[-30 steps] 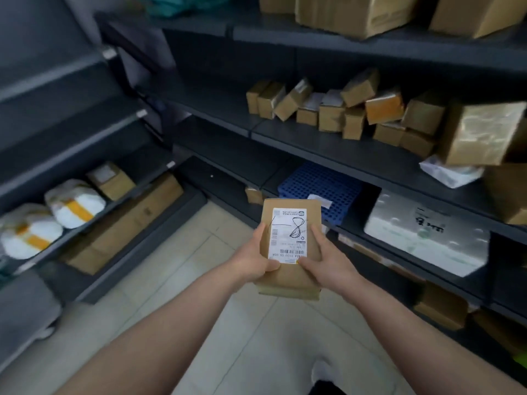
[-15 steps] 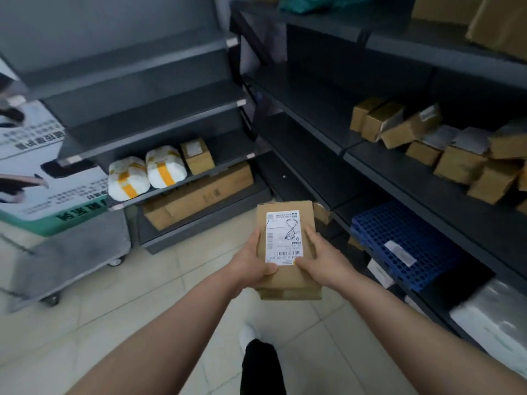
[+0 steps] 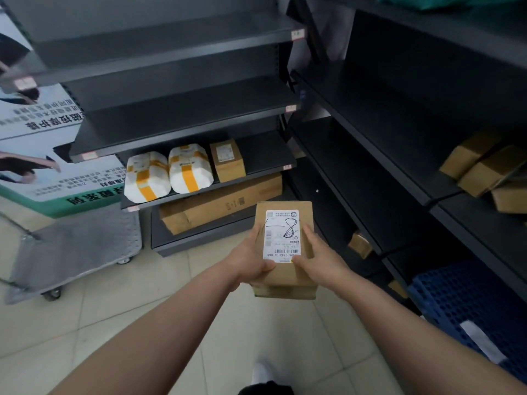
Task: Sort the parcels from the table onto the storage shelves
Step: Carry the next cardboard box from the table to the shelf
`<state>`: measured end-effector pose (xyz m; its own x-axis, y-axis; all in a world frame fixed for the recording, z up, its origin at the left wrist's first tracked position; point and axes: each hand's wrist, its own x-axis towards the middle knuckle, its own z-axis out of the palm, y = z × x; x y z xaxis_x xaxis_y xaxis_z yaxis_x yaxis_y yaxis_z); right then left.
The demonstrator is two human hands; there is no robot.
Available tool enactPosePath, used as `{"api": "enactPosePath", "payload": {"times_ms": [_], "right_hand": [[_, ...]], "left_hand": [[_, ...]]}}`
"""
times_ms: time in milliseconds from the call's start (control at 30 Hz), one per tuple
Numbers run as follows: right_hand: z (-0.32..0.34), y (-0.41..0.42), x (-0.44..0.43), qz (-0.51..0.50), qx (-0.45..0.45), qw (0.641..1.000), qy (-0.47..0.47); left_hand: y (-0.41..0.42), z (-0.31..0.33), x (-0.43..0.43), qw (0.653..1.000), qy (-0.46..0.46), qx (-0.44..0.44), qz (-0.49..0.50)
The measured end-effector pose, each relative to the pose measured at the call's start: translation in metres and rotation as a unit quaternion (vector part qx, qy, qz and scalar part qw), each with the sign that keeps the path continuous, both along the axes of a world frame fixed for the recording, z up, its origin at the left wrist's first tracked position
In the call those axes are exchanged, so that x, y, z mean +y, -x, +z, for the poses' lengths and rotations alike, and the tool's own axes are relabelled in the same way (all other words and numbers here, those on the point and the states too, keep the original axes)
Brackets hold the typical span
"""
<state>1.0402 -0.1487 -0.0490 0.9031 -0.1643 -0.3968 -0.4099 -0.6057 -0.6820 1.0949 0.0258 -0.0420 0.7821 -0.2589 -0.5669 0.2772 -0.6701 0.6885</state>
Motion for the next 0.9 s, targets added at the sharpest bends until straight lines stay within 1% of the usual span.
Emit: {"api": "enactPosePath", "payload": {"times_ms": [167,233,500,600,700,767,900], "right_hand": [[-0.010,-0.067,0.005,-0.003,0.009,1.000,-0.016],[-0.014,-0.094,0.000,-0.001,0.014,1.000,-0.019],[-0.047,-0.227,-0.034,0.010,0.040,0.998,-0.043],[-0.065,-0.290,-0.056,0.026,0.053,0.998,-0.037],[-0.087,-0.352,-0.080,0.021,0.081,0.996,-0.044],[-0.103,-0.389,-0.093,0.013,0.093,0.994,-0.058],[-0.144,-0.454,-0.104,0.007,0.113,0.990,-0.086]], "left_hand": [[-0.069,-0.009,0.005,1.000,-0.004,0.004,0.001],[-0.094,-0.013,0.002,1.000,-0.006,0.019,0.005],[-0.211,-0.034,-0.031,0.999,-0.010,0.024,0.034],[-0.267,-0.043,-0.054,0.998,-0.003,0.045,0.048],[-0.324,-0.056,-0.079,0.996,0.009,0.066,0.056],[-0.358,-0.071,-0.093,0.995,0.015,0.078,0.066],[-0.415,-0.111,-0.106,0.993,0.023,0.074,0.087]]}}
